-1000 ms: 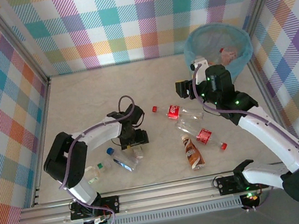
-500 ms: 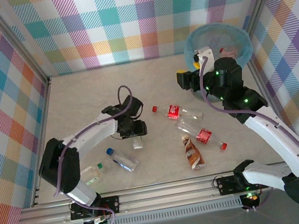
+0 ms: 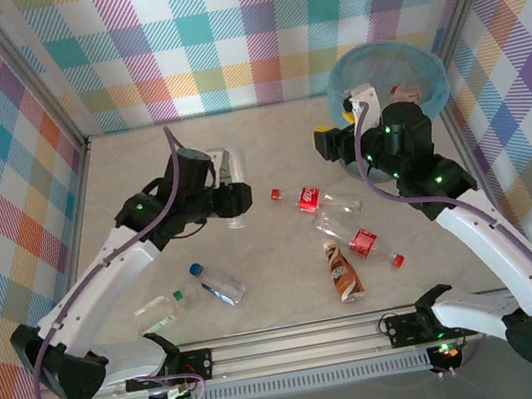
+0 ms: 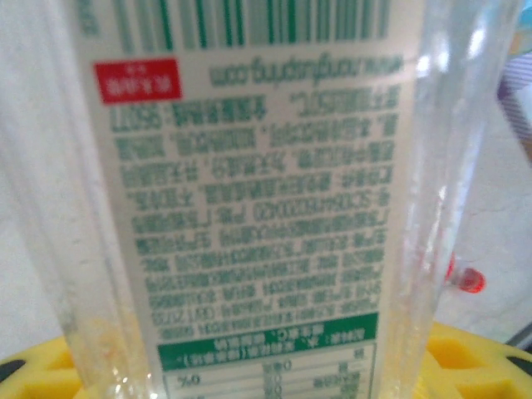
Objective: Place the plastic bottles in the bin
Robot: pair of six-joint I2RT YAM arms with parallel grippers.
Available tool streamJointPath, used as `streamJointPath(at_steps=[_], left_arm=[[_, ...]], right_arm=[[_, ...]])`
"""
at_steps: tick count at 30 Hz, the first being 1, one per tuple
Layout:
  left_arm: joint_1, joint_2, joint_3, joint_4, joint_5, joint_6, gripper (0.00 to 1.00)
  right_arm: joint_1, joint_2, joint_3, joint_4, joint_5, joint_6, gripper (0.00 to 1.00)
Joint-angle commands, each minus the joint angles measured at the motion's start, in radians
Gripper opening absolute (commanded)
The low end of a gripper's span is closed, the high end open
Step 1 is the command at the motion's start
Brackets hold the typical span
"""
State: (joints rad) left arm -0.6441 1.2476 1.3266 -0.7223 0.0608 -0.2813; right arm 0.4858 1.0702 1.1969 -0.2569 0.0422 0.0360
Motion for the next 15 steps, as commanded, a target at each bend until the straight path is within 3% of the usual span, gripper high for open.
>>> streamJointPath(at_steps=[1, 5, 13, 15], left_arm=[[0.009, -0.062, -0.018, 0.103, 0.113, 0.086, 0.35], [0.009, -0.120, -0.073, 0.200, 0.171, 0.087, 0.33], [0.009, -0.225, -0.121, 0.304, 0.441, 0.129, 0.34], [0.009, -0.251, -0.121, 0.302, 0.493, 0.158, 0.35]], right_arm=[[0.006, -0.020, 0.050, 0.009, -0.155, -0.037, 0.72], [0.007, -0.020, 0.080, 0.020, -0.327, -0.023, 0.72], [0.007, 0.098, 0.221, 0.048, -0.947, 0.069, 0.77], [0.017, 0.127, 0.243, 0.062, -1.001, 0.097, 0.78]])
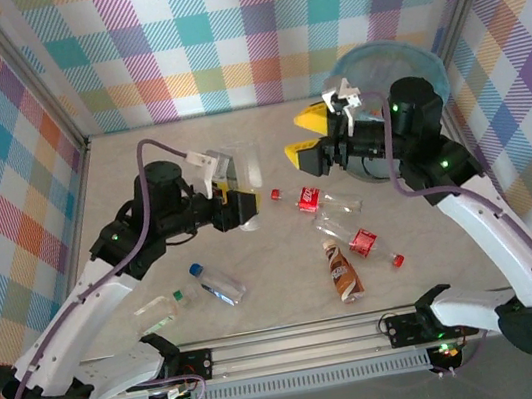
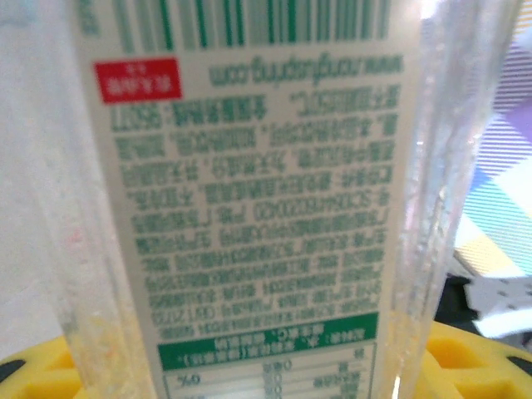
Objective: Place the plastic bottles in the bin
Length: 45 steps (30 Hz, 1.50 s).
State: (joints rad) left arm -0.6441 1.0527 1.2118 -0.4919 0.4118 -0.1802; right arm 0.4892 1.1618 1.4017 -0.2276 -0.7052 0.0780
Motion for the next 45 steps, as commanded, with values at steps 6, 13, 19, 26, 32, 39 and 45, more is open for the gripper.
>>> streamJointPath(at_steps=[6, 13, 19, 26, 32, 39, 45], left_arm=[[0.008, -0.072, 0.027, 0.016, 0.285, 0.119, 0.35], [0.008, -0.072, 0.038, 0.013, 0.378, 0.141, 0.25], [-0.002, -0.060, 0.034, 0.027, 0.444, 0.148, 0.24], [-0.006, -0.091, 0.033, 0.016, 0.442, 0.175, 0.23], [-0.007, -0.120, 0.020, 0.008, 0.454, 0.180, 0.22], [-0.008, -0.111, 0.013, -0.006, 0.509, 0.189, 0.22], [-0.008, -0.047, 0.050, -0.019, 0.566, 0.199, 0.22]], right_arm=[[0.070, 0.097, 0.110, -0.054, -0.294, 0.012, 0.81], [0.140, 0.131, 0.128, -0.069, -0.383, -0.003, 0.82], [0.183, 0.157, 0.140, -0.103, -0.384, -0.008, 0.81], [0.190, 0.154, 0.166, -0.162, -0.252, -0.021, 0.86], [0.190, 0.141, 0.178, -0.164, -0.226, -0.015, 0.92], [0.191, 0.179, 0.219, -0.141, -0.366, 0.061, 0.92], [0.203, 0.228, 0.260, -0.196, -0.425, 0.040, 0.89]])
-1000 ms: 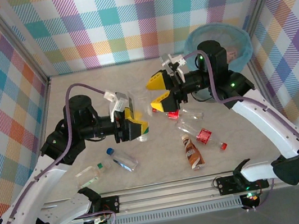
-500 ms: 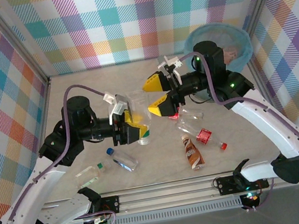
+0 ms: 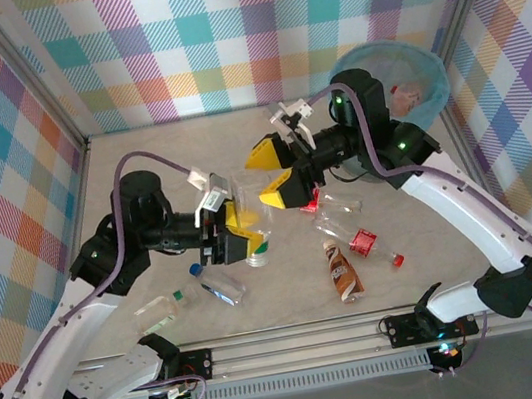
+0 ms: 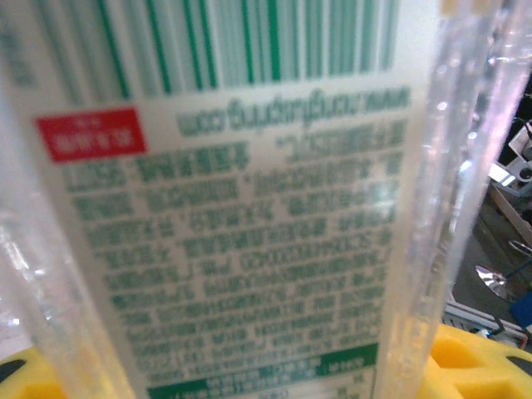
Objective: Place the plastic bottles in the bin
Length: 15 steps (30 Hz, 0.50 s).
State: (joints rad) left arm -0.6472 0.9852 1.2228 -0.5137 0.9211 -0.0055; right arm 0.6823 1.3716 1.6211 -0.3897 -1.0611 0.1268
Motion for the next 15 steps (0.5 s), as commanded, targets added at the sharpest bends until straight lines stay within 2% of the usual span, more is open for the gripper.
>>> streamJointPath(at_steps=[1, 5, 15], left_arm=[[-0.005, 0.030, 0.040, 0.003, 0.060, 0.025, 0.22], [-0.005, 0.041, 0.039, 0.007, 0.056, 0.028, 0.22], [-0.004, 0.035, 0.039, 0.020, -0.001, 0.033, 0.23]], right_arm=[[0.012, 0.026, 0.050, -0.051, -0.072, -0.018, 0.88], [0.015, 0.039, 0.062, -0.097, -0.066, -0.057, 0.82], [0.015, 0.038, 0.067, -0.174, 0.043, -0.172, 0.65]])
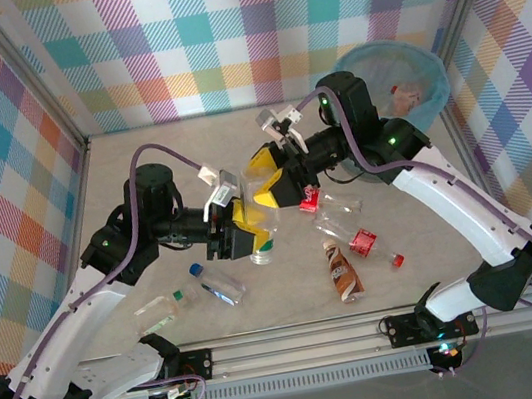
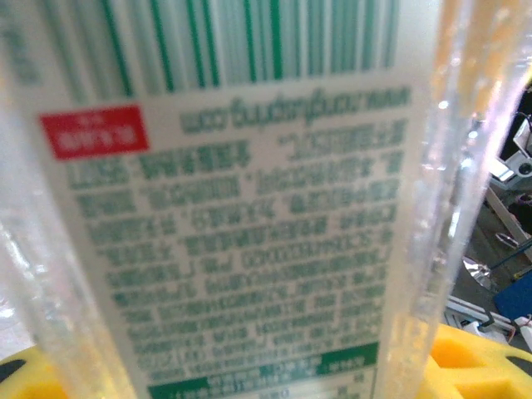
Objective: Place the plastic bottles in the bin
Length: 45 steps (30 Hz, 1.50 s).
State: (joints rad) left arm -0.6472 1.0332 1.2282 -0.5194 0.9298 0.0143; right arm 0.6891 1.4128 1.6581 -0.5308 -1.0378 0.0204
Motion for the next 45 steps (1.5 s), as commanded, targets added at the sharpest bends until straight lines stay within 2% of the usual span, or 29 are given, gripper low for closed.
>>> streamJointPath(at_steps=[1, 3, 8, 10, 14, 17, 20, 25, 30, 33, 38, 45], left_arm=[[-0.005, -0.014, 0.033, 0.027, -0.014, 0.013, 0.23], [-0.005, -0.014, 0.034, 0.023, -0.032, 0.015, 0.27], [-0.003, -0.019, 0.046, -0.011, -0.143, 0.033, 0.52], [-0.003, -0.031, 0.043, -0.013, -0.208, 0.038, 0.65], [-0.003, -0.076, 0.018, 0.005, -0.371, 0.043, 0.80], [-0.003, -0.122, -0.016, 0.035, -0.491, 0.030, 0.88], [-0.003, -0.160, -0.042, 0.055, -0.598, 0.014, 0.94], [-0.003, -0.163, -0.057, 0.042, -0.749, -0.002, 0.98], [-0.003, -0.123, -0.036, 0.004, -0.769, -0.027, 0.98], [-0.003, -0.121, -0.048, 0.011, -0.757, -0.037, 0.98], [-0.003, -0.120, -0.061, 0.007, -0.771, -0.045, 0.99], [-0.003, -0.127, -0.080, -0.012, -0.806, -0.058, 0.99]], right_arm=[[0.009, -0.003, 0.033, -0.036, 0.022, -0.076, 0.64], [0.009, -0.006, 0.034, -0.035, 0.030, -0.086, 0.60], [0.005, -0.028, 0.048, -0.051, 0.111, -0.141, 0.55], [-0.007, -0.042, 0.063, -0.070, 0.150, -0.160, 0.54], [-0.052, -0.081, 0.078, -0.087, 0.241, -0.163, 0.52], [-0.098, -0.115, 0.100, -0.122, 0.357, -0.185, 0.51], [-0.156, -0.140, 0.131, -0.142, 0.547, -0.200, 0.54], [-0.254, -0.130, 0.193, -0.108, 1.096, -0.204, 0.51], [-0.381, -0.106, 0.205, -0.028, 1.336, -0.244, 0.50], [-0.430, -0.063, 0.216, -0.019, 1.416, -0.265, 0.50], [-0.451, 0.009, 0.202, -0.070, 1.461, -0.253, 0.53], [-0.466, 0.025, 0.047, -0.027, 1.505, -0.200, 0.55]])
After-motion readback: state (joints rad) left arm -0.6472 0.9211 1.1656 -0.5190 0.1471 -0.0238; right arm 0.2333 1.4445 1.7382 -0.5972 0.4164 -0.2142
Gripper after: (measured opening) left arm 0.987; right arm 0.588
